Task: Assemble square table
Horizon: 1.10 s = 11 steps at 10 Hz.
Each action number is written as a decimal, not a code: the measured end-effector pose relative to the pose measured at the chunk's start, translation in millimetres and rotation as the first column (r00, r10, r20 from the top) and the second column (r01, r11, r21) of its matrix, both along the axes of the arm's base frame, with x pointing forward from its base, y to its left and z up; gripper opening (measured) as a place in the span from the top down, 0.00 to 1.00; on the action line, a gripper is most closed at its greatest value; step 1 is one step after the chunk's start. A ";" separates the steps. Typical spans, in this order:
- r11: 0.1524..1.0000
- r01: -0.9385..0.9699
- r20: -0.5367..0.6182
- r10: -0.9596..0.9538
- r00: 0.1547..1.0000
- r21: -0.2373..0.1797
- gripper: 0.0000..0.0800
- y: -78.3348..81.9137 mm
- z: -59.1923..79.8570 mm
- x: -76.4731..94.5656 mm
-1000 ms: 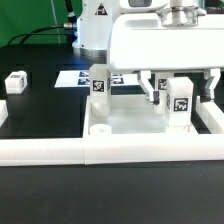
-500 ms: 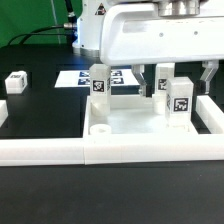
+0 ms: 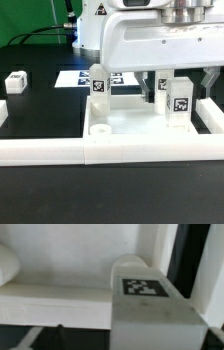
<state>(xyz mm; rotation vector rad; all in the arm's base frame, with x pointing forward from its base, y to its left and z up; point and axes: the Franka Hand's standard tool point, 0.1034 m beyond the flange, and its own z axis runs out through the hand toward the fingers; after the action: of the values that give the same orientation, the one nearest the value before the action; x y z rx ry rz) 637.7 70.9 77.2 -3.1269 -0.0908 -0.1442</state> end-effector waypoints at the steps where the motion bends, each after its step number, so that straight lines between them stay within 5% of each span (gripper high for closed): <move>1: 1.000 0.029 -0.001 -0.029 1.000 0.003 0.50 0.0 -0.1 -0.1; 2: 0.999 0.033 -0.001 -0.033 0.999 0.003 0.50 0.0 0.0 0.0; 3: 0.996 0.087 -0.002 -0.087 0.996 0.009 0.64 0.2 -0.2 -0.2; 8: 0.907 0.420 -0.017 -0.420 0.907 0.038 0.64 1.2 -1.7 -1.1; 11: 0.712 0.698 -0.054 -0.697 0.715 0.074 0.64 11.6 -2.6 -2.1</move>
Offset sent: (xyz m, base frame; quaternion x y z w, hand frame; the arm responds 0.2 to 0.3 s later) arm 0.0000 0.0000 0.0000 0.0000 0.0000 0.1938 0.9810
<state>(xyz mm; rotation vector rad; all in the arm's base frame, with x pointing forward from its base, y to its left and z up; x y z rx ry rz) 635.6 82.5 74.6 -2.8790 1.0831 -0.1071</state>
